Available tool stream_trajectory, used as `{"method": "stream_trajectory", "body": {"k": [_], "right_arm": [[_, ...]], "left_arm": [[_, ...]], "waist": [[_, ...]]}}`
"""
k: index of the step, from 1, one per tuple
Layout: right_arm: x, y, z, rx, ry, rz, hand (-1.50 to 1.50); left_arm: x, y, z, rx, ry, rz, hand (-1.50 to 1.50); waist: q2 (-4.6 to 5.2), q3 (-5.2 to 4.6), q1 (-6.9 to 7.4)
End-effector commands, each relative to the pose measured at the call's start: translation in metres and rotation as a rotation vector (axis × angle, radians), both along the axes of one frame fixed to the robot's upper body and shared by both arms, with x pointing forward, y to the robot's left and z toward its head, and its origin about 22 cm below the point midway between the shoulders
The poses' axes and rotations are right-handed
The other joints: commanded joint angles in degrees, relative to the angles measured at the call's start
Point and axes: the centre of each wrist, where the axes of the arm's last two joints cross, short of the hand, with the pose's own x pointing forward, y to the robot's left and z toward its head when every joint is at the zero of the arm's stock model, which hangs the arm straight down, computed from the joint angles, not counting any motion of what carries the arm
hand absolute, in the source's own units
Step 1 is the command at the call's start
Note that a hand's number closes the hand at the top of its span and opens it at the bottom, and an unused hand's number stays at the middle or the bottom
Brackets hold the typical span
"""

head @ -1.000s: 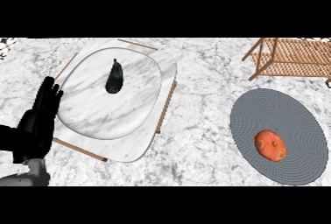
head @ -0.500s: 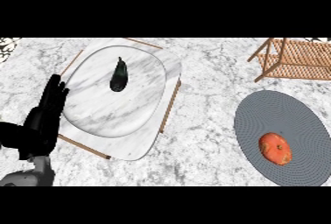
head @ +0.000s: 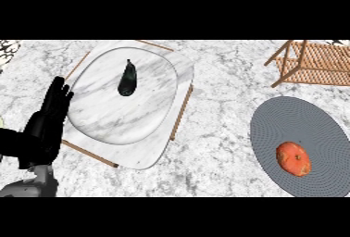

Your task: Pick the tomato from the placemat and place it in the tiered shelf

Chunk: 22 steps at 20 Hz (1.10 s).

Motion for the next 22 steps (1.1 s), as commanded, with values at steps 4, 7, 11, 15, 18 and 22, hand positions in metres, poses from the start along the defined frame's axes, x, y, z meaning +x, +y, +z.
{"method": "stream_trajectory", "body": {"k": [4, 7, 11, 15, 18, 22], "right_arm": [[0.029, 0.014, -0.038, 0.006, -0.06, -0.023, 1.5], [0.029, 0.006, -0.032, 0.006, -0.056, -0.022, 1.5], [0.031, 0.009, -0.048, 0.086, -0.074, -0.087, 1.5], [0.038, 0.015, -0.049, 0.154, -0.025, -0.048, -1.5], [0.032, 0.003, -0.036, 0.156, -0.008, -0.01, -1.5], [0.035, 0.002, -0.019, 0.179, -0.044, 0.023, -1.5]], "left_arm": [[0.01, 0.009, 0.007, -0.009, -0.013, -0.02, 0.0], [0.011, -0.002, 0.003, -0.006, -0.014, -0.01, 0.0], [0.009, -0.018, 0.006, -0.009, -0.023, -0.025, 0.0], [0.004, 0.001, 0.009, 0.0, -0.011, -0.036, 0.0], [0.006, -0.004, -0.006, -0.002, -0.027, -0.043, 0.0], [0.016, -0.005, 0.008, 0.004, -0.009, -0.033, 0.0]], "waist": [[0.45, 0.06, 0.86], [0.46, 0.07, 0.89], [0.72, 0.17, 1.4], [0.7, 0.14, 1.77], [0.89, 0.13, 1.78], [0.94, 0.16, 1.94]]}}
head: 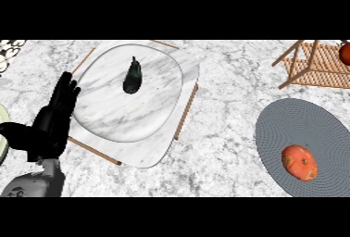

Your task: Pick the tomato from the placemat and place it in the tiered shelf

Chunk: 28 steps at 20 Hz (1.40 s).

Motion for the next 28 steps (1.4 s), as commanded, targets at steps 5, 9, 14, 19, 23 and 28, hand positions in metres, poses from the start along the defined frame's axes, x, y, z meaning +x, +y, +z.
{"method": "stream_trajectory", "body": {"k": [5, 9, 14, 19, 23, 28], "right_arm": [[0.0, -0.002, 0.001, 0.094, -0.12, 0.063, -1.5], [-0.007, -0.016, 0.024, 0.205, -0.215, 0.027, -1.5], [-0.055, -0.069, 0.057, 0.226, -0.22, -0.102, -1.5], [-0.087, -0.094, 0.044, 0.259, -0.163, -0.238, -1.5], [-0.13, -0.122, 0.05, 0.278, -0.162, -0.228, -1.5], [-0.162, -0.138, 0.039, 0.306, -0.167, -0.188, -1.5]], "left_arm": [[-0.003, 0.007, -0.005, -0.005, -0.006, 0.006, 0.0], [0.0, -0.004, -0.004, -0.022, 0.0, 0.011, 0.0], [-0.003, 0.01, -0.014, -0.001, 0.001, 0.012, 0.0], [-0.003, 0.01, -0.005, -0.01, 0.008, 0.02, 0.0], [-0.012, 0.007, -0.014, 0.001, 0.001, 0.028, 0.0], [0.0, 0.01, -0.01, -0.018, 0.005, 0.039, 0.0]], "waist": [[-0.15, -0.05, -0.29], [-0.19, -0.04, -0.59], [-0.11, -0.06, -1.31], [-0.06, 0.06, -0.85], [-0.38, 0.1, -1.45], [-0.22, 0.22, -1.91]]}}
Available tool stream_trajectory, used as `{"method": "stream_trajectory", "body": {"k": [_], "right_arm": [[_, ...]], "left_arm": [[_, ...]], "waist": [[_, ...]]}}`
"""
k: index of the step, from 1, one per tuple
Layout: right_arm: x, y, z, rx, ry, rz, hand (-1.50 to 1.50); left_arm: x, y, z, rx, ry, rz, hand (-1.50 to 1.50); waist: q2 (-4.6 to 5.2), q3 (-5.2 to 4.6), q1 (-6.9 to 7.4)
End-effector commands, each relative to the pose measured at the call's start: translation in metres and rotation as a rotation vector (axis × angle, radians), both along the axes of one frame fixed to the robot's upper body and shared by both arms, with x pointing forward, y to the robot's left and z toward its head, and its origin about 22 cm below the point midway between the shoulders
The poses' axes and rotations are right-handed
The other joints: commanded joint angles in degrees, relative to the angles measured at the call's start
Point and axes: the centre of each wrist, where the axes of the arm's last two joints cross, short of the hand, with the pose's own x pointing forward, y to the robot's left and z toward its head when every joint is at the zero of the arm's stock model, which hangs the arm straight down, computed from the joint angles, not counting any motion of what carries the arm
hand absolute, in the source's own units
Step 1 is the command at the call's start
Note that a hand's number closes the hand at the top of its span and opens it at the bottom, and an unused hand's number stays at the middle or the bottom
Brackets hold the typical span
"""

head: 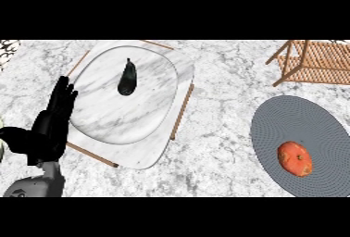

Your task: Pick the tomato from the placemat and place it in the tiered shelf

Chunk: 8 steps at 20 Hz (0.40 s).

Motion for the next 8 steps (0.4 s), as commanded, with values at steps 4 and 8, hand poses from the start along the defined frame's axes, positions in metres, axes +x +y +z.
{"method": "stream_trajectory", "body": {"k": [4, 8], "right_arm": [[-0.048, -0.022, -0.008, 0.011, -0.025, 0.063, -1.5], [-0.05, -0.024, -0.003, 0.027, -0.046, 0.039, -1.5]], "left_arm": [[0.001, 0.008, 0.002, -0.006, 0.008, 0.017, 0.0], [0.004, 0.002, 0.004, -0.01, 0.01, -0.017, 0.0]], "waist": [[-0.12, 0.13, -0.56], [0.1, 0.18, 0.35]]}}
